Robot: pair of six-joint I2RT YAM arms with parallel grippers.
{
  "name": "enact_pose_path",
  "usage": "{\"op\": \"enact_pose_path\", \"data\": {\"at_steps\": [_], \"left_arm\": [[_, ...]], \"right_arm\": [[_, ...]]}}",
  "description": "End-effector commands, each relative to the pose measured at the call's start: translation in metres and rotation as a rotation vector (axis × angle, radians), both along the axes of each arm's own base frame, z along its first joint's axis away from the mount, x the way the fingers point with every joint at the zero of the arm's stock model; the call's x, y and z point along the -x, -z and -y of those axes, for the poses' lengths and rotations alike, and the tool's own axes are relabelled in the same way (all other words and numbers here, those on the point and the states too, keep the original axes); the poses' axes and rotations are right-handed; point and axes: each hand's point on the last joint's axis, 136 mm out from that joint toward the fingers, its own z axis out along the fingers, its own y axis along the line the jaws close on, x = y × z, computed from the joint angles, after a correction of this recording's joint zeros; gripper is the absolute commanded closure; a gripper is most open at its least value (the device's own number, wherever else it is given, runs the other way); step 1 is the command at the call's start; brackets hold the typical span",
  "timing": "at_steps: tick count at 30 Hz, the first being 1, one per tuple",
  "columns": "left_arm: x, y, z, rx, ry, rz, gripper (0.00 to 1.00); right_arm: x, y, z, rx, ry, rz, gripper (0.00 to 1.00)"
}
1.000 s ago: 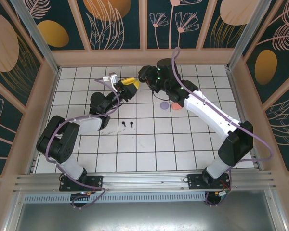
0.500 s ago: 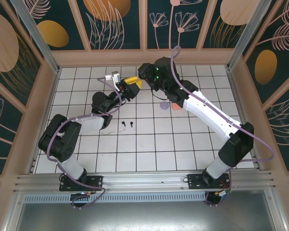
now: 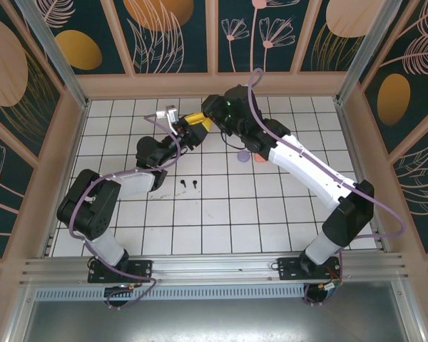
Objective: Insert wireless bluetooth earbuds into charging case
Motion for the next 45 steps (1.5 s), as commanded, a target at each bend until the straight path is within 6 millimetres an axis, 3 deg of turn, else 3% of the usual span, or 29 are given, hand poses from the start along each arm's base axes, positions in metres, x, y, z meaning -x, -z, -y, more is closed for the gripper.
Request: {"op": "enact_pose_path", "data": {"at_steps": [1, 4, 12, 13, 21, 31, 35, 37, 41, 45], "left_arm": [[0.007, -0.019, 0.003, 0.033, 0.026, 0.059, 0.43], [0.003, -0.019, 0.002, 0.038, 0.008, 0.056, 0.45], [0.0, -0.027, 0.0, 0.054, -0.01, 0.069, 0.6], [-0.005, -0.018, 0.003, 0.045, -0.012, 0.051, 0.61], [-0.008, -0.017, 0.005, 0.048, -0.003, 0.049, 0.73], [-0.007, -0.021, 0.006, 0.061, 0.006, 0.056, 1.0], [-0.006, -0.023, 0.005, 0.074, 0.013, 0.058, 1.0], [-0.005, -0.023, 0.005, 0.078, 0.014, 0.06, 1.0], [-0.003, -0.022, 0.004, 0.086, 0.018, 0.061, 1.0], [-0.001, -0.019, 0.004, 0.08, 0.029, 0.057, 1.0]], "right_arm": [[-0.002, -0.015, -0.004, 0.007, 0.002, 0.043, 0.71], [0.0, -0.015, -0.006, 0.008, -0.004, 0.042, 0.71], [0.005, -0.013, -0.008, 0.007, -0.018, 0.04, 0.71], [0.006, -0.013, -0.009, 0.005, -0.02, 0.04, 0.71], [0.008, -0.015, -0.009, -0.007, -0.026, 0.046, 0.71], [0.016, -0.017, -0.016, -0.025, -0.055, 0.047, 0.71], [0.016, -0.023, -0.014, -0.03, -0.049, 0.064, 0.69], [0.016, -0.027, -0.014, -0.031, -0.049, 0.076, 0.62], [0.013, -0.04, -0.007, -0.015, -0.035, 0.121, 0.34], [0.013, -0.067, 0.016, 0.003, 0.006, 0.2, 0.23]]}}
